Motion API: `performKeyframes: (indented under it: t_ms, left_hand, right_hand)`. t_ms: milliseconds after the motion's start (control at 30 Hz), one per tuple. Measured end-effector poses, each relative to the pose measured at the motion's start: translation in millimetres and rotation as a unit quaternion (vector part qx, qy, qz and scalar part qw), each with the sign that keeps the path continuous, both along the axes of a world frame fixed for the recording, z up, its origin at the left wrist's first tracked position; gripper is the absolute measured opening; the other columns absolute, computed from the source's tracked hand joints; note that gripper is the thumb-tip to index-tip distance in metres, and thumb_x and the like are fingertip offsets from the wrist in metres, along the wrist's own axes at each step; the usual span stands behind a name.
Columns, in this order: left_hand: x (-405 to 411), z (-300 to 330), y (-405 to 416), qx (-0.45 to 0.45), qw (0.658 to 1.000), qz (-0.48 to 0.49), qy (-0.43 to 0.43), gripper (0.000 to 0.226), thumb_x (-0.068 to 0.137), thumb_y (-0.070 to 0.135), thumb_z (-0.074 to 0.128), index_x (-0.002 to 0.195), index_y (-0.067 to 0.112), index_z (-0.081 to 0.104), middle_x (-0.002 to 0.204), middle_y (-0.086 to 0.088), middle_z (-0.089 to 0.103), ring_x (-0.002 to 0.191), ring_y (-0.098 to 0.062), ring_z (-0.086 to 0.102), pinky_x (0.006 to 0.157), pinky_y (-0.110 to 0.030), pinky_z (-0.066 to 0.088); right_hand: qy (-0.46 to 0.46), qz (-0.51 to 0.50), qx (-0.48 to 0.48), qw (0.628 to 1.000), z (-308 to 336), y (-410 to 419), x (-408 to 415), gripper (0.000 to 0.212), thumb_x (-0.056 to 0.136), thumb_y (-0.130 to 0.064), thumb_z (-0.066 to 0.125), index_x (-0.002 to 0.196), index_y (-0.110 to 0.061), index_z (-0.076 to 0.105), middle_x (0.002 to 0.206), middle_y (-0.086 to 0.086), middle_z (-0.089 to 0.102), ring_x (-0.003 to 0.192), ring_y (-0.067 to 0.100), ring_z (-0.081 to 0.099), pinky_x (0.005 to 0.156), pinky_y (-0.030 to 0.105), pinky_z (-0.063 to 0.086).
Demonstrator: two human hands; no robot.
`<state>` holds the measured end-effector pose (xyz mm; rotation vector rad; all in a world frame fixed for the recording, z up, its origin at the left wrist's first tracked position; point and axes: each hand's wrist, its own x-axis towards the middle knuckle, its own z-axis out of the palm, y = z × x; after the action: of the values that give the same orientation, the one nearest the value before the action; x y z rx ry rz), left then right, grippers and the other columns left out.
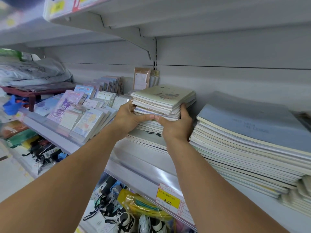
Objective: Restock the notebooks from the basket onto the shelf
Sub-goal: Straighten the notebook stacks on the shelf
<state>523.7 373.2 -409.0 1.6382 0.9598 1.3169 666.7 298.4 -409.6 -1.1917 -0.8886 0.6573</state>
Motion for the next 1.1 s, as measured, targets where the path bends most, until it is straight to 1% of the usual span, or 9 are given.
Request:
performKeyframes:
  t_ms: [133,200,300,500,633,800,933,1000,1100]
  left_hand:
    - [1,-3,1,0.019,1.0,0.022,-0.001,0.045,0.066,0.011,0.087,0.105,0.021,0.067,0.102,0.002,0.075,0.101,-0.019,0.068,0.093,-0.032,0.053]
    - [2,-2,-2,0.02,1.0,0.015,0.008,0.046,0.065,0.015,0.088,0.105,0.021,0.067,0.101,0.003,0.075,0.098,-0.017,0.069,0.089,-0.027,0.053]
    - [2,1,-6,0.008,1.0,-0.006,-0.008,0.062,0.054,0.024,0.09,0.11,0.017,0.066,0.104,0.001,0.075,0.101,-0.017,0.07,0.091,-0.031,0.053]
    - [4,2,-6,-0.011,0.999,-0.01,-0.052,0.059,0.055,0.017,0.089,0.111,0.019,0.069,0.106,0.0,0.075,0.101,-0.016,0.07,0.089,-0.031,0.056]
    - [0,3,-6,-0.025,0.999,-0.023,-0.04,0.067,0.057,0.018,0.09,0.119,0.014,0.066,0.11,-0.002,0.074,0.105,-0.02,0.069,0.097,-0.039,0.053]
    - [2,3,-7,-0.065,0.995,0.01,-0.075,0.11,0.055,0.042,0.085,0.148,0.01,0.036,0.138,0.003,0.056,0.121,-0.001,0.05,0.104,-0.02,0.033]
    - [7,3,-9,-0.05,0.994,0.021,-0.095,0.088,0.059,0.039,0.083,0.136,0.008,0.054,0.115,-0.001,0.072,0.108,-0.013,0.067,0.092,-0.022,0.051]
    - [7,3,-8,-0.048,0.993,0.03,-0.103,0.076,0.061,0.038,0.083,0.127,0.008,0.061,0.11,-0.002,0.074,0.106,-0.017,0.069,0.089,-0.025,0.054]
    - [6,4,-5,-0.061,0.991,0.011,-0.117,0.051,0.073,0.028,0.08,0.119,0.009,0.067,0.107,-0.005,0.075,0.106,-0.024,0.069,0.091,-0.033,0.055]
  right_hand:
    - [-0.061,-0.006,0.016,0.998,0,2,-8,0.108,0.058,-0.041,0.092,0.148,-0.025,0.035,0.13,-0.012,0.046,0.116,0.013,0.047,0.102,0.031,0.039]
    - [-0.041,-0.009,0.015,0.999,1,2,-9,0.109,0.057,-0.048,0.09,0.148,-0.026,0.034,0.133,-0.008,0.049,0.12,0.016,0.049,0.106,0.038,0.041]
    - [0.007,-0.004,0.016,1.0,1,3,-7,0.095,0.068,-0.041,0.087,0.148,-0.024,0.038,0.138,0.002,0.056,0.124,0.023,0.055,0.106,0.045,0.044]
    - [0.064,-0.017,0.033,0.997,5,2,-4,0.076,0.078,-0.023,0.083,0.144,-0.014,0.047,0.132,0.003,0.062,0.122,0.02,0.058,0.104,0.031,0.046]
    - [0.006,-0.053,0.044,0.998,5,3,-6,0.069,0.078,-0.031,0.082,0.138,-0.015,0.052,0.133,0.0,0.062,0.119,0.019,0.059,0.1,0.029,0.047]
    - [-0.021,-0.045,0.04,0.998,4,4,-9,0.074,0.073,-0.035,0.085,0.136,-0.017,0.05,0.133,0.0,0.06,0.123,0.022,0.056,0.105,0.042,0.046]
    - [0.01,-0.047,0.059,0.997,4,2,-7,0.071,0.083,-0.028,0.078,0.144,-0.016,0.045,0.139,0.0,0.057,0.127,0.017,0.053,0.108,0.028,0.041]
    - [0.031,-0.039,0.055,0.997,5,0,-6,0.072,0.085,-0.027,0.076,0.147,-0.019,0.041,0.14,-0.002,0.056,0.126,0.015,0.052,0.097,0.019,0.039]
    - [0.081,-0.005,0.052,0.995,6,0,-4,0.066,0.087,-0.023,0.075,0.146,-0.019,0.045,0.135,-0.001,0.06,0.121,0.018,0.058,0.097,0.024,0.046]
